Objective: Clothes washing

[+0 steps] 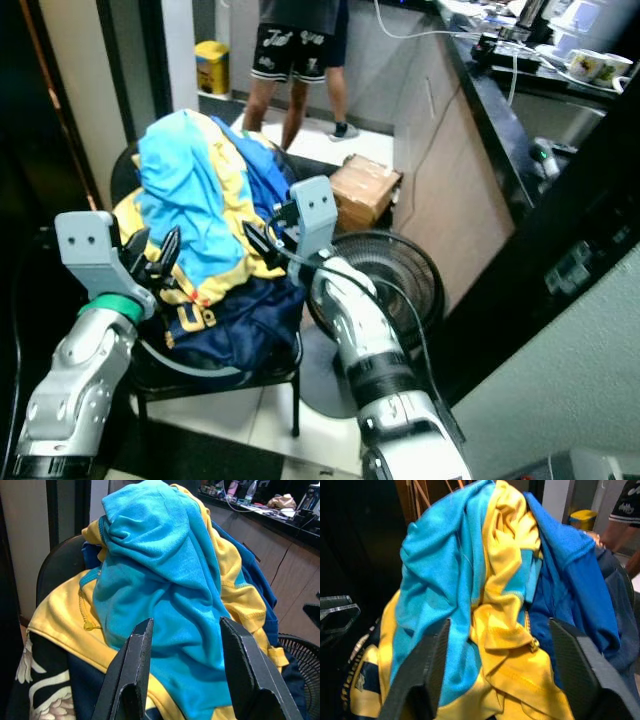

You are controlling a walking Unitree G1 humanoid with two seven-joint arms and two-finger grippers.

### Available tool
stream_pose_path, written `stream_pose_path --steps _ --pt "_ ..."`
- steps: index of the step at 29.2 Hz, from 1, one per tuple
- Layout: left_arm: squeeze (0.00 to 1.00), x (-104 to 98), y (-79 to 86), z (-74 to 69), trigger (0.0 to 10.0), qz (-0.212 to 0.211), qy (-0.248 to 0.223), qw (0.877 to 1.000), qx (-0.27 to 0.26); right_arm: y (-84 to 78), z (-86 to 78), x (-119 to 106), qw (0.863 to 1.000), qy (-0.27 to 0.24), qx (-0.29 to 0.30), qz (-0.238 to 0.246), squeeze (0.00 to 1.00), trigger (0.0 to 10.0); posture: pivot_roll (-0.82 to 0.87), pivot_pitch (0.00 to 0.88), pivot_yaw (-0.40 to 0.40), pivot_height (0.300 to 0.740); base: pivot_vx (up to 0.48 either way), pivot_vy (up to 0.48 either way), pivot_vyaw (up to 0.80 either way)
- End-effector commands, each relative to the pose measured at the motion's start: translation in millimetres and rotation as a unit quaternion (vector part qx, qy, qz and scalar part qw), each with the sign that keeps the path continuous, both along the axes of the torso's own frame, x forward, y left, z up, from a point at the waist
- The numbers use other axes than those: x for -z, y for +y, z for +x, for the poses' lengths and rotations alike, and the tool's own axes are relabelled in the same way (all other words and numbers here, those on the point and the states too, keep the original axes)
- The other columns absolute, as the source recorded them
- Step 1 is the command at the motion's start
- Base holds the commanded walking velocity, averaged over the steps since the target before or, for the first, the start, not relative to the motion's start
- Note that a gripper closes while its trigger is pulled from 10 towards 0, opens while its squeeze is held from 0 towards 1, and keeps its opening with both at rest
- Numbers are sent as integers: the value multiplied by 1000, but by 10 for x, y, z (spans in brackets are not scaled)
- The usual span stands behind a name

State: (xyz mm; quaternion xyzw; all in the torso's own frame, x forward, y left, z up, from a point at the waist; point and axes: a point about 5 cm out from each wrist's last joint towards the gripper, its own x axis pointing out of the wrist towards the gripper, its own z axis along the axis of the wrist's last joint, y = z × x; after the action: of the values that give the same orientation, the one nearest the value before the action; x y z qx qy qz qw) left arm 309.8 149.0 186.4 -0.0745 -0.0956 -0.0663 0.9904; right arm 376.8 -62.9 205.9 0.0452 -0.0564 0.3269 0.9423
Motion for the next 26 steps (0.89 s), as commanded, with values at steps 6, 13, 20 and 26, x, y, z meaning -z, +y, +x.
stream_pose_path --steps 6,13,20,26 --pt "0 32 47 -85 10000 -8 14 1000 6 157 84 -112 999 24 -32 27 1000 10000 68 123 -56 740 0 0 0" --pt "0 61 68 -159 10000 -11 27 1000 4 239 138 -155 999 30 -29 30 1000 10000 73 175 -46 740 0 0 0" --pt "0 70 124 -254 10000 -14 43 999 1 376 155 -224 998 39 -42 40 1000 10000 86 233 -31 740 0 0 0" --pt "0 40 141 -260 10000 -22 40 999 -3 435 156 -308 996 35 -47 61 0 10000 88 227 -31 740 0 0 0"
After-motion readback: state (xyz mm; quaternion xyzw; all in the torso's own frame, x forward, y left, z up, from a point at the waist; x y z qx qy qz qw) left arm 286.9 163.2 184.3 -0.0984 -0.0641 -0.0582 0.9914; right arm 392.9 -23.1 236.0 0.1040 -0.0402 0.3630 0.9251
